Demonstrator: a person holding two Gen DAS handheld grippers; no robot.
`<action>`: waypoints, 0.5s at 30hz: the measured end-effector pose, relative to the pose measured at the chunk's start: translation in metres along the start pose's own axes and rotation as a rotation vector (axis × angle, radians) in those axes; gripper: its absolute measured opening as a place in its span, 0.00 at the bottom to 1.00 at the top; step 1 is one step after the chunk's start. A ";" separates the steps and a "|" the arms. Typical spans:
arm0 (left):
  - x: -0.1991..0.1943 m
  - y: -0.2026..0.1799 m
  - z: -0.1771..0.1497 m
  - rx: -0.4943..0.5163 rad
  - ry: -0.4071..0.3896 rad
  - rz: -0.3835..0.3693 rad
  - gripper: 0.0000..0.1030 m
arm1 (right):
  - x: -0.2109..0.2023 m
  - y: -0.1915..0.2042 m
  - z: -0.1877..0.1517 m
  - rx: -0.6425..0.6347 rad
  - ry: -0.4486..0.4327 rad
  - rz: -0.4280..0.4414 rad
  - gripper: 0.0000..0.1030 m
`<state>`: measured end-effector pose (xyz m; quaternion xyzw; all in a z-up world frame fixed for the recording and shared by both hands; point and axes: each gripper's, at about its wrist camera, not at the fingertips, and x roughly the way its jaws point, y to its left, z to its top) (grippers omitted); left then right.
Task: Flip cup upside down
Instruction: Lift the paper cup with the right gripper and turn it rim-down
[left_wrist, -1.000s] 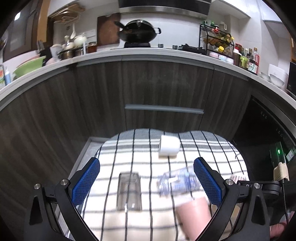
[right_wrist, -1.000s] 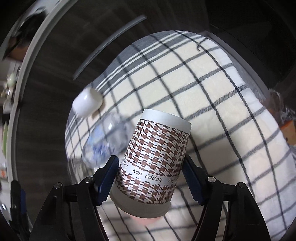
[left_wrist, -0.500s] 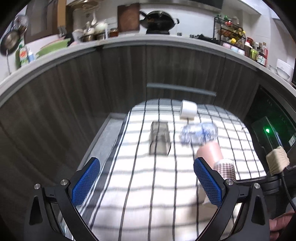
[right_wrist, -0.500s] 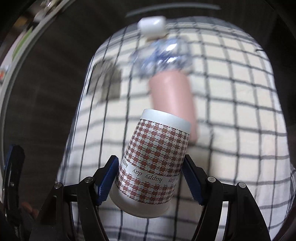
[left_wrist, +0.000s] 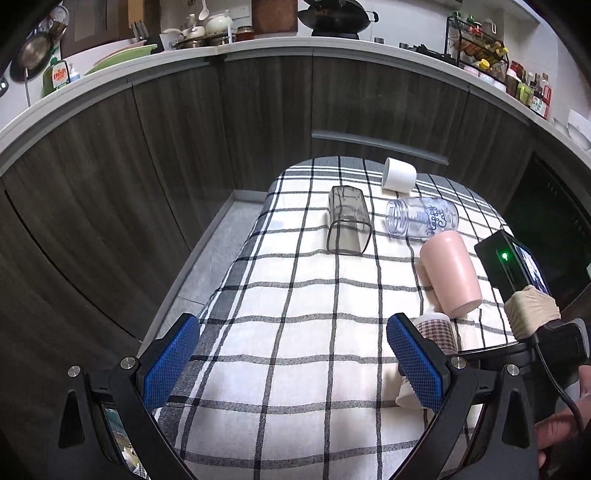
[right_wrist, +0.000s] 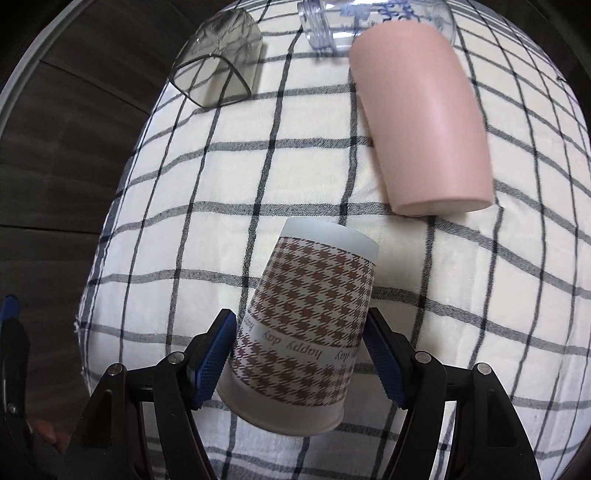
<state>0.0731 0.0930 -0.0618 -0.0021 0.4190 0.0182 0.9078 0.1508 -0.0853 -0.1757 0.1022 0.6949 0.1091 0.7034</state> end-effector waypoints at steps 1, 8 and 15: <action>0.001 -0.001 0.000 0.003 0.004 0.001 1.00 | 0.001 0.000 0.000 -0.003 0.000 -0.002 0.68; 0.001 -0.005 0.003 0.014 0.012 0.004 1.00 | -0.012 -0.004 0.002 0.013 -0.018 0.014 0.81; -0.002 -0.027 0.004 0.046 0.020 -0.023 1.00 | -0.068 -0.028 -0.012 0.038 -0.186 0.030 0.82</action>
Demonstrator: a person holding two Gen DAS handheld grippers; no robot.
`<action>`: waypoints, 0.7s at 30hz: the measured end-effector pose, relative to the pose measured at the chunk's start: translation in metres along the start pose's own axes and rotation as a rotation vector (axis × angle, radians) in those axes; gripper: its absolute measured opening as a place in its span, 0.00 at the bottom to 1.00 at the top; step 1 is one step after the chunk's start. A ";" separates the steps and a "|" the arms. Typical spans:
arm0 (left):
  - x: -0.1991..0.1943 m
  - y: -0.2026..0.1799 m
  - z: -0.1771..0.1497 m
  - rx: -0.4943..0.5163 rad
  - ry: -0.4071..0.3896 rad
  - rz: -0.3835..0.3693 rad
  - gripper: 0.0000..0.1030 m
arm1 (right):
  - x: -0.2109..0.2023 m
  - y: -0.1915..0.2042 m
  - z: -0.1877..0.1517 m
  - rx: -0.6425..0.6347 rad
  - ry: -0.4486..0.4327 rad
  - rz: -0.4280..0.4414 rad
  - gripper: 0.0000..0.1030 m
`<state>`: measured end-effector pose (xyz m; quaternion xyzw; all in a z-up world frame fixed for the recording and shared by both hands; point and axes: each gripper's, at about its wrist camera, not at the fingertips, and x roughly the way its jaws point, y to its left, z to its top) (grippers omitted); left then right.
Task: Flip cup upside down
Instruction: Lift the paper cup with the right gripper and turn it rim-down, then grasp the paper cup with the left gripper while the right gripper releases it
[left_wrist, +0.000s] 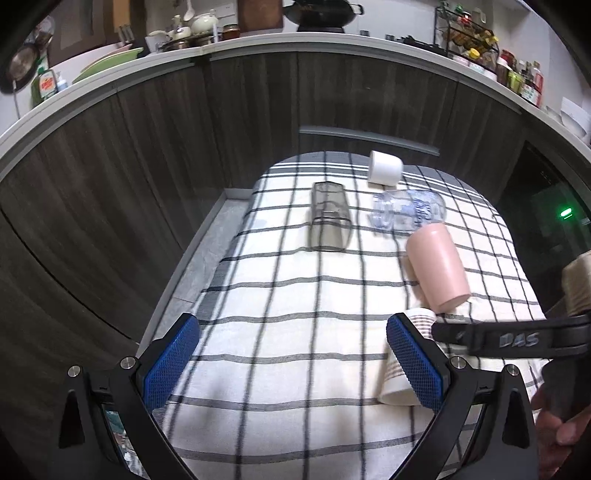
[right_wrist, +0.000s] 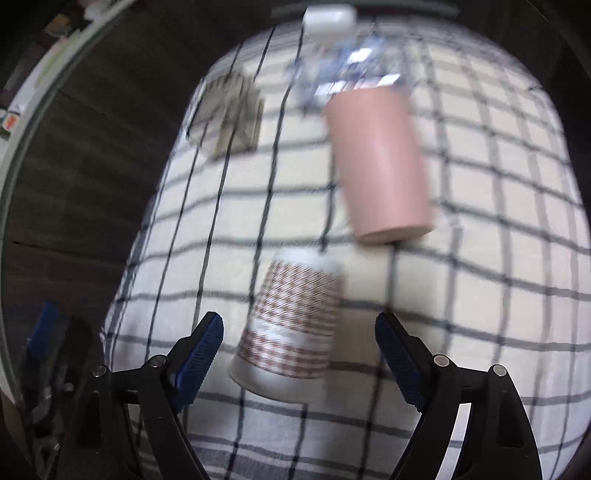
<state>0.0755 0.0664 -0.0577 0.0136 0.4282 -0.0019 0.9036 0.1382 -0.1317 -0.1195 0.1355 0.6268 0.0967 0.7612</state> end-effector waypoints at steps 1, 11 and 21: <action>0.000 -0.005 0.000 0.006 0.002 -0.009 1.00 | -0.008 -0.003 -0.002 0.002 -0.032 -0.005 0.82; 0.025 -0.073 0.004 0.121 0.090 -0.121 0.99 | -0.068 -0.047 -0.022 0.026 -0.295 -0.117 0.86; 0.078 -0.119 0.019 0.196 0.450 -0.183 0.98 | -0.068 -0.096 -0.010 0.151 -0.267 -0.070 0.86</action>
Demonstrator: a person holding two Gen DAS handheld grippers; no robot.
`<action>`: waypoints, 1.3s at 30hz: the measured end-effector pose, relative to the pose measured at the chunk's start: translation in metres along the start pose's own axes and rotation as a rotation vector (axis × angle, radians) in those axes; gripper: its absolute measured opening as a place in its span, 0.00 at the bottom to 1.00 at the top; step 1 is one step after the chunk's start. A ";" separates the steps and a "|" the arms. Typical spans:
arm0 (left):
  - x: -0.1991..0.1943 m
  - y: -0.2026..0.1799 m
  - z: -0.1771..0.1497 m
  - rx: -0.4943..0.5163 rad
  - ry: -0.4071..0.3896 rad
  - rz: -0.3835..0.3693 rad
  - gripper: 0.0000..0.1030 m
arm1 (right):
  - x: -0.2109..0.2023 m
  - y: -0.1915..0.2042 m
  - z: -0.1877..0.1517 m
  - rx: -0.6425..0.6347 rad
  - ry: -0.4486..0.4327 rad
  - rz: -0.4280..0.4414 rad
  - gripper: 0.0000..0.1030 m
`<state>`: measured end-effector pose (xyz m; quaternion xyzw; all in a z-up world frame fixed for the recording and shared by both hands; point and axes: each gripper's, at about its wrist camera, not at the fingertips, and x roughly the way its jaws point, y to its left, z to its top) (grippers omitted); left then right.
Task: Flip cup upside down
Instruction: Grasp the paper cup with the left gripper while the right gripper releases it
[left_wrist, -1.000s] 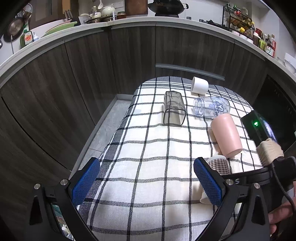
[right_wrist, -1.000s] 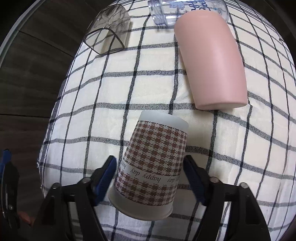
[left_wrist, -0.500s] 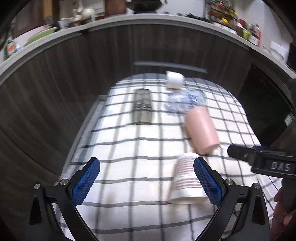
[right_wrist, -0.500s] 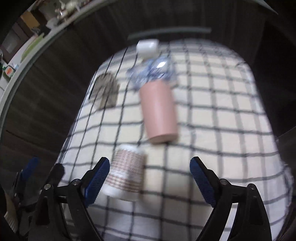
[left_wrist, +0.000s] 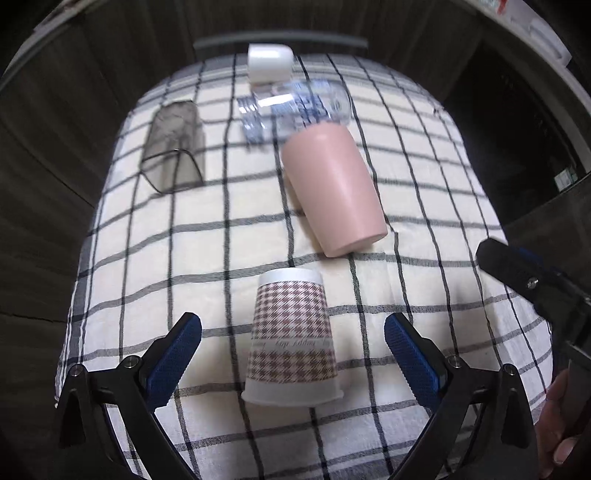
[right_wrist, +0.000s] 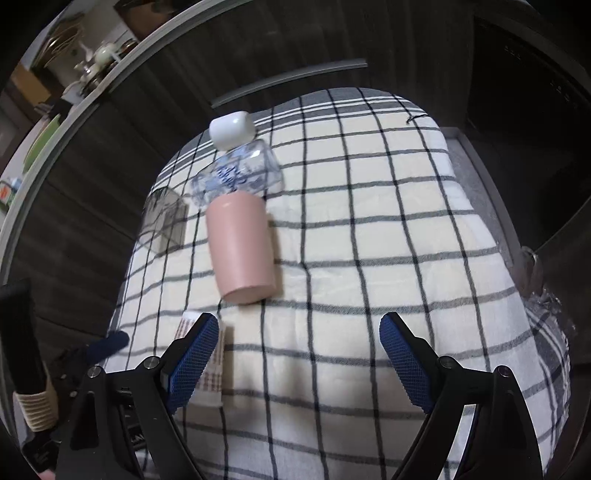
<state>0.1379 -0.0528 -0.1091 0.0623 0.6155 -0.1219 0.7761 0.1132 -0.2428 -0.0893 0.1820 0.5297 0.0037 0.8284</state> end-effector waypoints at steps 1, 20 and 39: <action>0.003 0.000 0.004 0.003 0.024 0.004 0.98 | 0.002 -0.002 0.005 0.008 -0.001 0.004 0.86; 0.099 -0.003 0.044 0.053 0.515 0.063 0.66 | 0.066 -0.010 0.033 0.063 0.112 0.092 0.86; 0.017 -0.007 0.028 0.106 -0.022 0.036 0.54 | 0.057 -0.014 0.032 0.084 0.020 0.134 0.86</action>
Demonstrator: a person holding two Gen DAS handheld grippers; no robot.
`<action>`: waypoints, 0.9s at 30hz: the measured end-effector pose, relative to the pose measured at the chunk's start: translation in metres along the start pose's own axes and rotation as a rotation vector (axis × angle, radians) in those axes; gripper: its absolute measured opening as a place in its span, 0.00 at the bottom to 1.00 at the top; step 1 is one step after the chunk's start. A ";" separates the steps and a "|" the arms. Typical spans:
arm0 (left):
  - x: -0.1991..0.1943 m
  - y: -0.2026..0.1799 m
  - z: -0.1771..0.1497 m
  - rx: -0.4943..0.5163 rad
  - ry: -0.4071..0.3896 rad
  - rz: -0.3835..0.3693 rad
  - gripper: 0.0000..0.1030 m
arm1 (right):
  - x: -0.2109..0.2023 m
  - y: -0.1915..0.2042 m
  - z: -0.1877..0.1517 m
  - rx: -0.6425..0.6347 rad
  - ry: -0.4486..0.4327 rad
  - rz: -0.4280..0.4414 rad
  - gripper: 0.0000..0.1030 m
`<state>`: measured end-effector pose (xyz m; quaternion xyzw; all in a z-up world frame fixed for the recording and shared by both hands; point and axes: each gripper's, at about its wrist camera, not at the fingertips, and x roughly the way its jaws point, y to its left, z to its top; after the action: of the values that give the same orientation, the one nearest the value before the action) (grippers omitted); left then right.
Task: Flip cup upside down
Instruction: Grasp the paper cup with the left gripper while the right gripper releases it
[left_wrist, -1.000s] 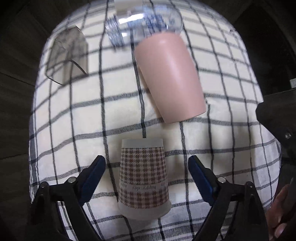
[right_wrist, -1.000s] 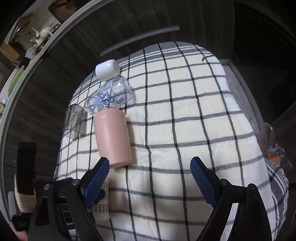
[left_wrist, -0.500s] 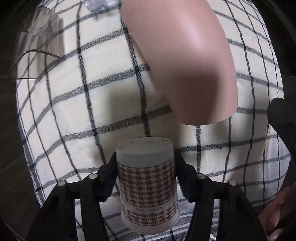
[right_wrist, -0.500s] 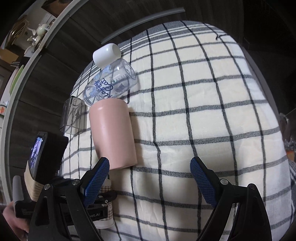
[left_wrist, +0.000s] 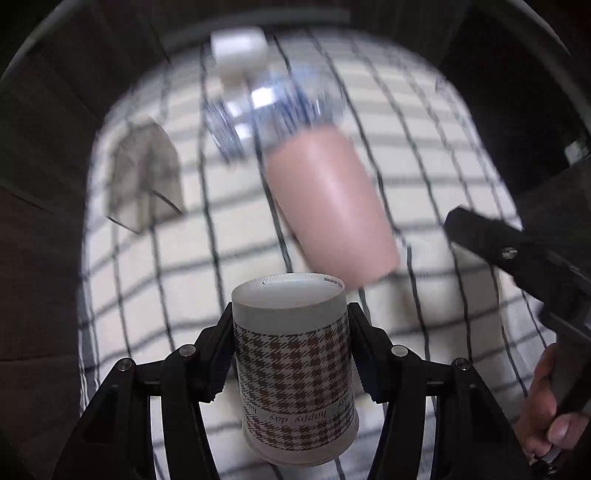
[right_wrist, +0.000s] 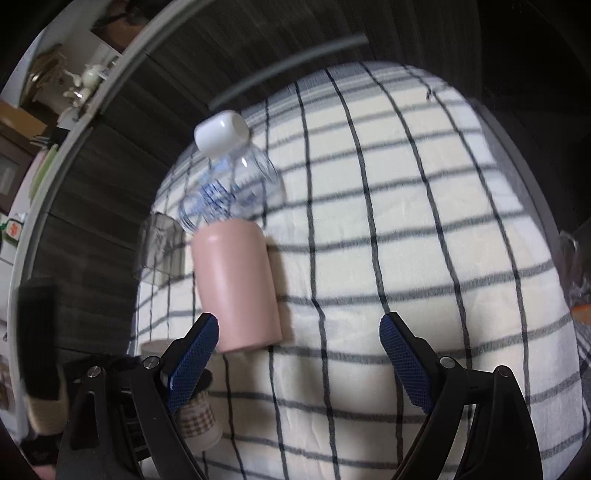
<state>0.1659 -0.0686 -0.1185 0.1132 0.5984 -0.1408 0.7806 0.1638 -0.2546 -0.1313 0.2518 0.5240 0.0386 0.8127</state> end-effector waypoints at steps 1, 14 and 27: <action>-0.006 0.003 -0.005 -0.009 -0.055 -0.004 0.54 | -0.003 0.002 -0.001 -0.013 -0.023 -0.005 0.86; -0.024 0.025 -0.042 -0.094 -0.645 0.018 0.55 | 0.007 0.003 -0.018 -0.115 -0.128 -0.063 0.86; 0.006 0.016 -0.051 -0.104 -0.545 0.054 0.56 | 0.011 -0.009 -0.013 -0.103 -0.130 -0.058 0.86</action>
<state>0.1265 -0.0363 -0.1370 0.0467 0.3697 -0.1145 0.9209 0.1553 -0.2537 -0.1483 0.1961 0.4747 0.0255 0.8576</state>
